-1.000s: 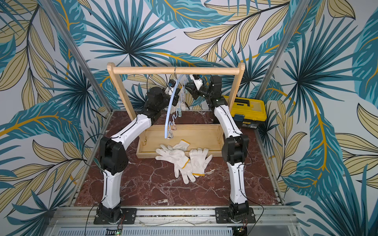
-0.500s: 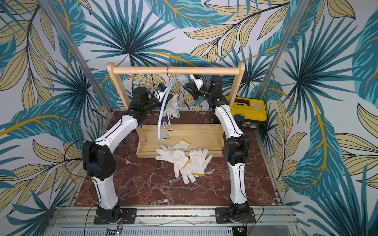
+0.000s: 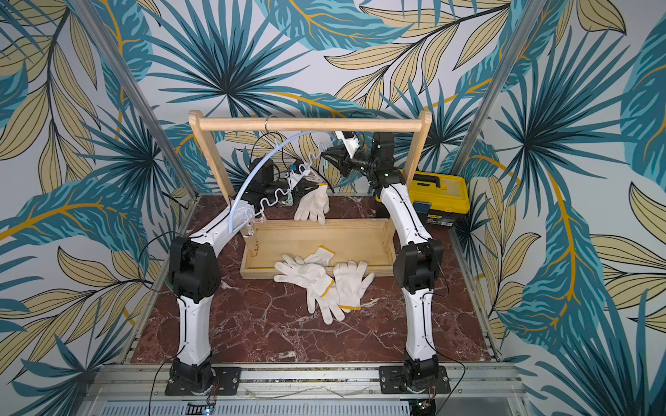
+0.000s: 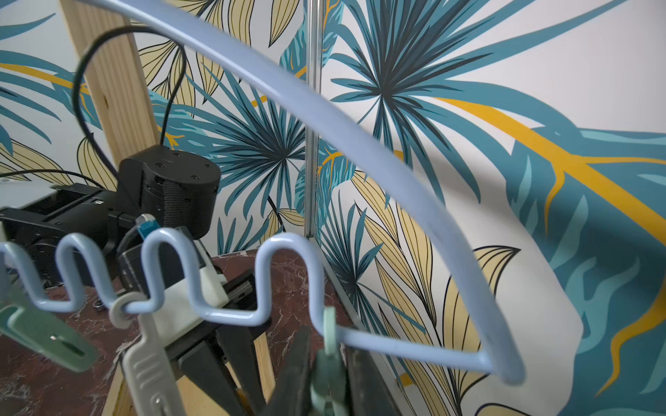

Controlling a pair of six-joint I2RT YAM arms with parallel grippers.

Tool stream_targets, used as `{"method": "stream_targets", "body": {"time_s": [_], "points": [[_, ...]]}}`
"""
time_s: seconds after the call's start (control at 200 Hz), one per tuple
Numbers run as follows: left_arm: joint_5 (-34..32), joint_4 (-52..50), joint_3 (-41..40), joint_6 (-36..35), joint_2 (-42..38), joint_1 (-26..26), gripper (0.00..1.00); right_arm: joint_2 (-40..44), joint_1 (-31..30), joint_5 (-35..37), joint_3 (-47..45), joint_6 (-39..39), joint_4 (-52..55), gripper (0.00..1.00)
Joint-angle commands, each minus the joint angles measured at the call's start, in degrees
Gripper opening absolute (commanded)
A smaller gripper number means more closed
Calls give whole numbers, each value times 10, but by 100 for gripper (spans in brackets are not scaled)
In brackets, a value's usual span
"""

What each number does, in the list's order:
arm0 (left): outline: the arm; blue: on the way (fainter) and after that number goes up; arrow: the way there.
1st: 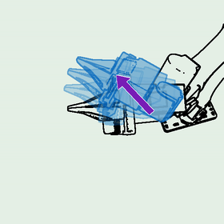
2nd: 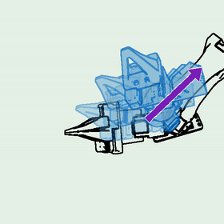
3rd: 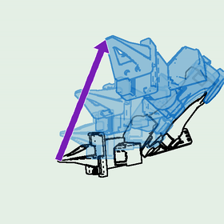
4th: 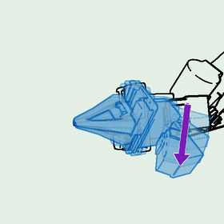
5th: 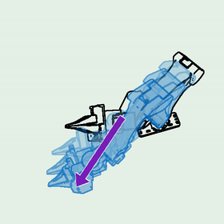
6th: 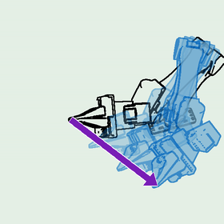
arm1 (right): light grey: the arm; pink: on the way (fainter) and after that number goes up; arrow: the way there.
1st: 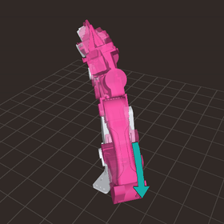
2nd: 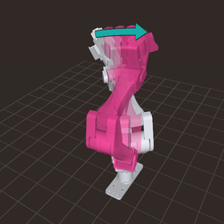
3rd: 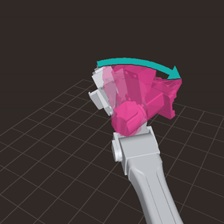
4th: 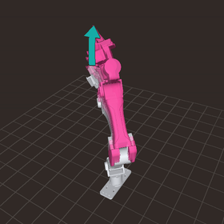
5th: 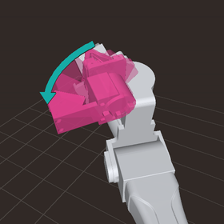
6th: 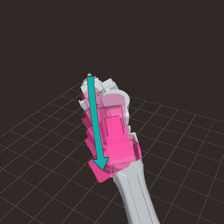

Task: Clip the gloves onto a hanger to dry
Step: Clamp the glove onto the hanger.

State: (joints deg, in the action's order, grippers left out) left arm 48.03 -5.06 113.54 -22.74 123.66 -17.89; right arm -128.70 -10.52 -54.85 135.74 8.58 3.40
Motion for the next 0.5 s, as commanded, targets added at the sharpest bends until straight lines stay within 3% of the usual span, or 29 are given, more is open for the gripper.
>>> {"method": "stream_targets", "body": {"time_s": [0.0,0.315,0.496], "points": [[43,5,55,-5,10,5,0,25,-3,-38,-10,-14,-1,0],[89,44,85,54,26,17,0,38,-2,-54,-53,-32,-32,0],[93,44,89,54,31,19,0,43,1,-68,-74,-66,-71,0]]}}
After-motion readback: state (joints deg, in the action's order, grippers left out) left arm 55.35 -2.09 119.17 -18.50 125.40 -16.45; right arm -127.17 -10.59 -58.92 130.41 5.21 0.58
